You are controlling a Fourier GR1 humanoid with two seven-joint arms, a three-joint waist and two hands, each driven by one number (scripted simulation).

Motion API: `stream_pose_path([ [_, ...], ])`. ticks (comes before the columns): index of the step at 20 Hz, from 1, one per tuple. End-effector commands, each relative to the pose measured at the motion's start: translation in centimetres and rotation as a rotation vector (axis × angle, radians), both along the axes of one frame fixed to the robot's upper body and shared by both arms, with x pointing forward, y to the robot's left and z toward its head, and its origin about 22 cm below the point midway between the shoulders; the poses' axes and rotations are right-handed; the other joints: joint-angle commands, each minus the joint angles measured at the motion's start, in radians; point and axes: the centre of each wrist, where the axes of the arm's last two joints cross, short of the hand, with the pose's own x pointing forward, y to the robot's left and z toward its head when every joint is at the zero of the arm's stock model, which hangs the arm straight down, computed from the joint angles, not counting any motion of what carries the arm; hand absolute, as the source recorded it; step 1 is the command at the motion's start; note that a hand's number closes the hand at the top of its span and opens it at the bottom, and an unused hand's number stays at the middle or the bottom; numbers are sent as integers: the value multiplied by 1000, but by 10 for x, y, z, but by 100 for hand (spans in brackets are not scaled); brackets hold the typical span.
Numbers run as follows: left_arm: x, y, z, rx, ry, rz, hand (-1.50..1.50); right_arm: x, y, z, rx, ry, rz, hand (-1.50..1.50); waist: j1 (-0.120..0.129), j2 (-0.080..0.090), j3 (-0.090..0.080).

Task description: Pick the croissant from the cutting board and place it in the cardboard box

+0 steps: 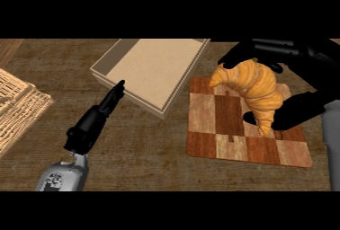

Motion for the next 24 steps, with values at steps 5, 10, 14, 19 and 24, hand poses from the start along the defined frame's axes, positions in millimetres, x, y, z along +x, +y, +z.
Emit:
stream_pose_path([
  [5,1,0,-13,-6,4,-5,0,32,41,32,38,18,-73,150,5,2,0],
  [10,-3,-9,-5,-5,-5,-7,0,60,69,40,47,60,-63,150,12,3,0],
  [14,9,-4,-17,-7,8,-11,0,73,84,29,67,109,-71,150,6,4,0],
  [19,12,6,10,-1,1,-8,0,94,100,32,46,46,-152,150,14,5,0],
  [24,0,-11,-9,-6,-9,-26,0,115,126,0,-27,-10,-164,150,31,13,-1],
])
